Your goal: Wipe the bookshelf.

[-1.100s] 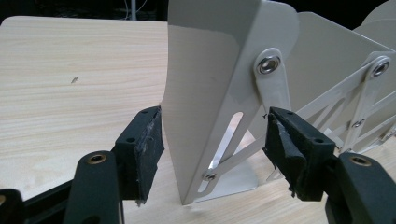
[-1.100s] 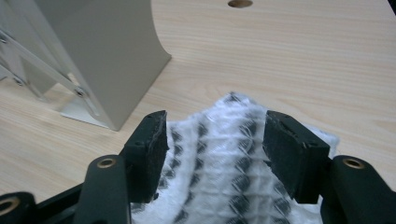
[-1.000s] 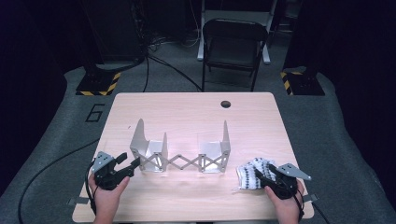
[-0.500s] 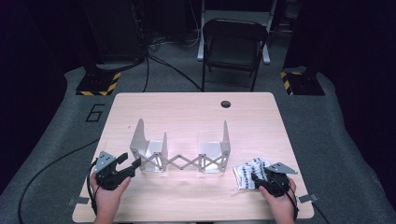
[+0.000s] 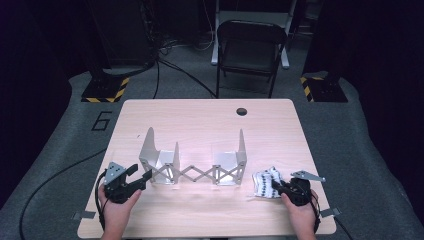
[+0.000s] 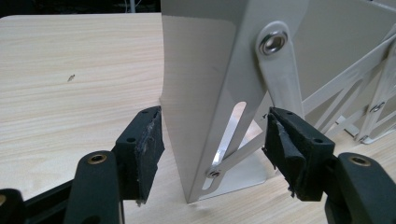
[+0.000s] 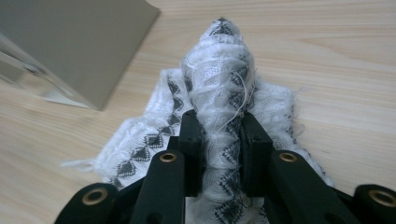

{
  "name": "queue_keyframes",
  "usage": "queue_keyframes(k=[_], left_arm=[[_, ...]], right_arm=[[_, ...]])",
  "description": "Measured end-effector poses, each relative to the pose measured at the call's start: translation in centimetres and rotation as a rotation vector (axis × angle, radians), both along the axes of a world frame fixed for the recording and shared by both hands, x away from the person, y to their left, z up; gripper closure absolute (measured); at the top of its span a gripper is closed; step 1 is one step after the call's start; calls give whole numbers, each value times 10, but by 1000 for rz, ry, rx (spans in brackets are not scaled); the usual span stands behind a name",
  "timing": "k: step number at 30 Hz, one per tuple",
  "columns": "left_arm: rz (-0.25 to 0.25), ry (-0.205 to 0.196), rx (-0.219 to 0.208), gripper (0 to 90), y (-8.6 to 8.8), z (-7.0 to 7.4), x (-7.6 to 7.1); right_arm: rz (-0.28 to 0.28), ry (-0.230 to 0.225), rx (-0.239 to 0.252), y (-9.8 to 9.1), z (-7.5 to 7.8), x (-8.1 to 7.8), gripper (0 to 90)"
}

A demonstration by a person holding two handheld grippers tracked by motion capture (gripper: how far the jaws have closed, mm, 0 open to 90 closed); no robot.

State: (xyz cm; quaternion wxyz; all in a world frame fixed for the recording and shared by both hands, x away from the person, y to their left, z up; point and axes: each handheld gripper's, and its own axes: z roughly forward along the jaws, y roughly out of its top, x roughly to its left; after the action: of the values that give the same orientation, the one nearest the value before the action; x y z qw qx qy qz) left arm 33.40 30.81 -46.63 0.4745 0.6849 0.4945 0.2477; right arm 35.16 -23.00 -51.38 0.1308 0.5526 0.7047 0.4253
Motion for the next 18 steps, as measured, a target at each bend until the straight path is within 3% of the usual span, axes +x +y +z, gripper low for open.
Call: queue_keyframes(k=[1,7,10,16,18], left_arm=[[-4,3,5,372,0,0,0],[-11,-2,-1,372,1,-1,2],[-34,7,14,375,-1,-2,2],[-75,7,19,380,-5,-2,2],[-97,3,27,380,-7,-2,2]], right_arm=[[11,7,31,4,2,1,750],[81,-8,55,27,8,7,750],[99,-14,99,34,12,11,751],[148,-54,211,47,34,14,764],[173,-89,267,52,49,13,765]])
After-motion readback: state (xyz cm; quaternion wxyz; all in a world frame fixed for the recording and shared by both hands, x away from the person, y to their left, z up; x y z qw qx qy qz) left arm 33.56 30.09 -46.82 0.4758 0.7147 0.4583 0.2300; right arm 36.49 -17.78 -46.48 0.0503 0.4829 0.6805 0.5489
